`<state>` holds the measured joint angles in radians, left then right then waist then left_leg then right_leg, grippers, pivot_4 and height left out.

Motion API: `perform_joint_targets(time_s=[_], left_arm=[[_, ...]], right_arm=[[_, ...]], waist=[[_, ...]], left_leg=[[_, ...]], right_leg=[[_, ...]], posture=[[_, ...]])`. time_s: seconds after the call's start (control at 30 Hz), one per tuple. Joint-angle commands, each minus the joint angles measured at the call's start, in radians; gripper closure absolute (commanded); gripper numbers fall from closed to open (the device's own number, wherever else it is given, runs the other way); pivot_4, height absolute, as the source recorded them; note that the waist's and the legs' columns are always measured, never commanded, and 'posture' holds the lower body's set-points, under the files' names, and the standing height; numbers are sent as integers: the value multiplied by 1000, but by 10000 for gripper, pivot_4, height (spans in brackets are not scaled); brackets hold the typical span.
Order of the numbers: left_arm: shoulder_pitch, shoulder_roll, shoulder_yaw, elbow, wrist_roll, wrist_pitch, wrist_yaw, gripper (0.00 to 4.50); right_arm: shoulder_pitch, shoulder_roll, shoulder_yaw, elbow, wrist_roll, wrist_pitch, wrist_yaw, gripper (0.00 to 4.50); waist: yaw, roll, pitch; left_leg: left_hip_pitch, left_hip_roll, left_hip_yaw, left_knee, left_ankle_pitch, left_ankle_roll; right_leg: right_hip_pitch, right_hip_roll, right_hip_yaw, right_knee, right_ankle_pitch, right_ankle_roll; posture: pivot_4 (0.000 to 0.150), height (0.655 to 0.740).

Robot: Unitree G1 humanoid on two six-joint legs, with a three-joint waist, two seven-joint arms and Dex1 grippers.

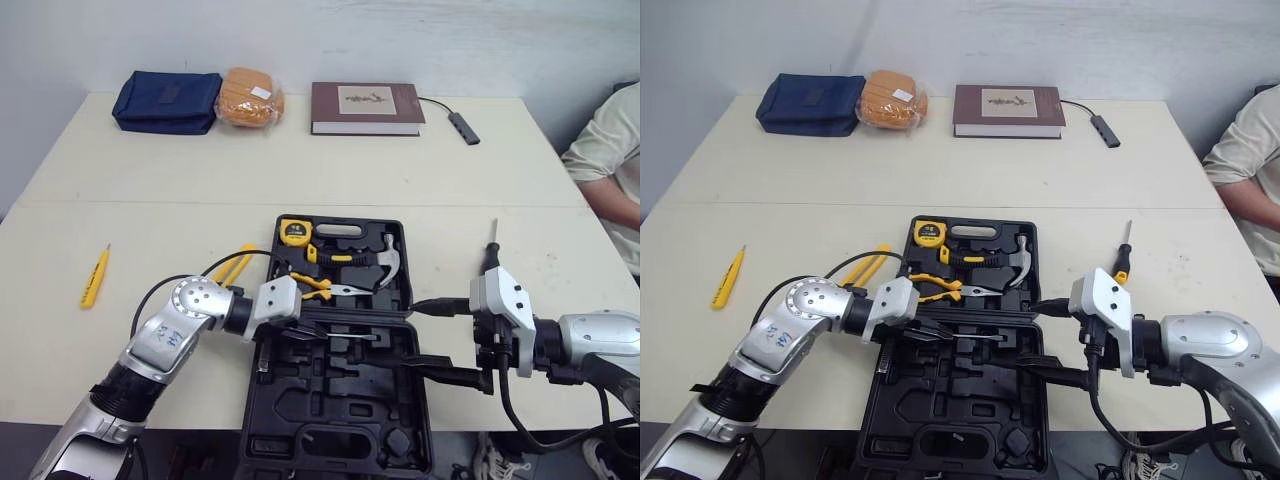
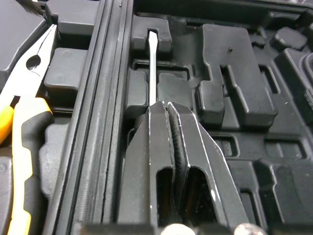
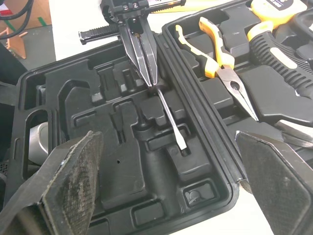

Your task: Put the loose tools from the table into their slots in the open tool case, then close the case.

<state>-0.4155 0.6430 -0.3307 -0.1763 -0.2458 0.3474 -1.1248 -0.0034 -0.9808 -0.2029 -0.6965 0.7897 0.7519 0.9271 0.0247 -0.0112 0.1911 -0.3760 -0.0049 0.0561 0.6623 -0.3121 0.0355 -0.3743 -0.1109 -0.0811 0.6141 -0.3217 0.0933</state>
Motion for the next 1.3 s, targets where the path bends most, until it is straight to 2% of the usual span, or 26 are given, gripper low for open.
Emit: perform_joint_targets(time_s=[0.03, 0.2, 0.33, 0.4, 0.5, 0.57, 0.67, 0.73, 0.8, 0.83, 0.93, 1.0, 1.17, 1.3], left_arm=[[27, 46, -67, 37, 100, 17, -2, 44687], [32, 74, -160, 89, 221, 69, 50, 44687], [38, 64, -175, 104, 226, 96, 77, 44687], [44, 53, -162, 92, 191, 94, 74, 44687], [59, 34, -99, 38, 96, 95, 55, 44687], [87, 18, 19, -36, -19, 128, 69, 44687], [144, 35, 210, -162, -235, 255, 61, 36640], [207, 66, 363, -245, -382, 351, 73, 27750], [282, 93, 514, -295, -443, 407, 131, 18931], [339, 101, 621, -298, -455, 428, 171, 14739], [450, 106, 811, -288, -461, 443, 248, 1420], [502, 94, 925, -234, -465, 454, 298, 606], [702, 83, 1183, -69, -341, 338, 375, 606], [774, 74, 1284, 22, -310, 271, 408, 606]], right_arm=[[-4, -14, -20, -14, 13, 0, 7, 0], [-1, -11, -22, -16, 12, 0, 3, 0], [1, -6, -20, -20, 8, 0, -5, 0], [2, -3, -19, -18, 2, -5, -10, 0], [7, 3, -30, -9, -6, -12, -22, 0], [19, 14, -55, 7, -13, -20, -38, 0], [57, 19, -125, 25, 9, -13, -38, 0], [101, 9, -207, 32, 43, -1, -5, 0], [150, -4, -303, 53, 59, 9, 32, 0], [171, -11, -357, 89, 46, 12, 42, 0], [213, -25, -448, 173, 1, 1, 65, 0], [240, -36, -489, 242, -42, -24, 90, 0], [234, -53, -519, 470, -182, -118, 73, 0], [219, -61, -529, 602, -230, -168, 96, 0]], waist=[[0, 0, 0], [-2, 4, -8], [-2, 11, -21], [-2, 11, -25], [-2, 15, -29], [-5, 15, -28], [-9, 13, -22], [-9, 11, -18], [-6, 10, -16], [-6, 10, -16], [-6, 10, -15], [-2, 8, -14], [-4, 7, -14], [-4, 8, -13]], left_leg=[[0, 0, 0, 0, 0, 0], [3, 0, 0, -1, 0, 0], [14, 1, -1, -3, -8, 6], [21, 1, 0, -7, -10, 8], [22, 1, 0, -10, -9, 8], [21, 1, 0, -12, -9, 7], [17, 1, -1, -13, -4, -1], [12, 1, -2, -13, -3, -2], [2, 1, -3, -10, -1, -2], [2, 1, -3, -10, 0, -2], [4, 0, -3, -10, 0, -1], [5, 0, -3, -10, -1, 0], [5, 0, -2, -13, -4, 4], [4, 0, -2, -15, -5, 2]], right_leg=[[0, 0, 0, 0, 0, 0], [2, 0, 0, 0, 0, 0], [14, 0, 0, -5, 0, -1], [19, -1, 1, -7, -1, -1], [20, -1, 1, -10, -1, -1], [17, -1, 1, -10, -1, -2], [13, -1, 0, -9, -2, -3], [9, -1, -1, -8, -2, -3], [0, -1, -2, -5, -2, -3], [0, -1, -2, -6, -2, -3], [3, -1, -2, -7, -1, -3], [5, -1, -2, -7, -1, -3], [2, -2, -2, -8, -2, -3], [-1, -2, -1, -9, -3, -5]], posture=[[1500, 7400], [1500, 7400], [1500, 7400], [1500, 7400], [1500, 7400], [1500, 7400], [1500, 7400], [1500, 7400], [1500, 7400], [1500, 7400], [1500, 7400], [1500, 7400], [1500, 7400], [1500, 7400]])
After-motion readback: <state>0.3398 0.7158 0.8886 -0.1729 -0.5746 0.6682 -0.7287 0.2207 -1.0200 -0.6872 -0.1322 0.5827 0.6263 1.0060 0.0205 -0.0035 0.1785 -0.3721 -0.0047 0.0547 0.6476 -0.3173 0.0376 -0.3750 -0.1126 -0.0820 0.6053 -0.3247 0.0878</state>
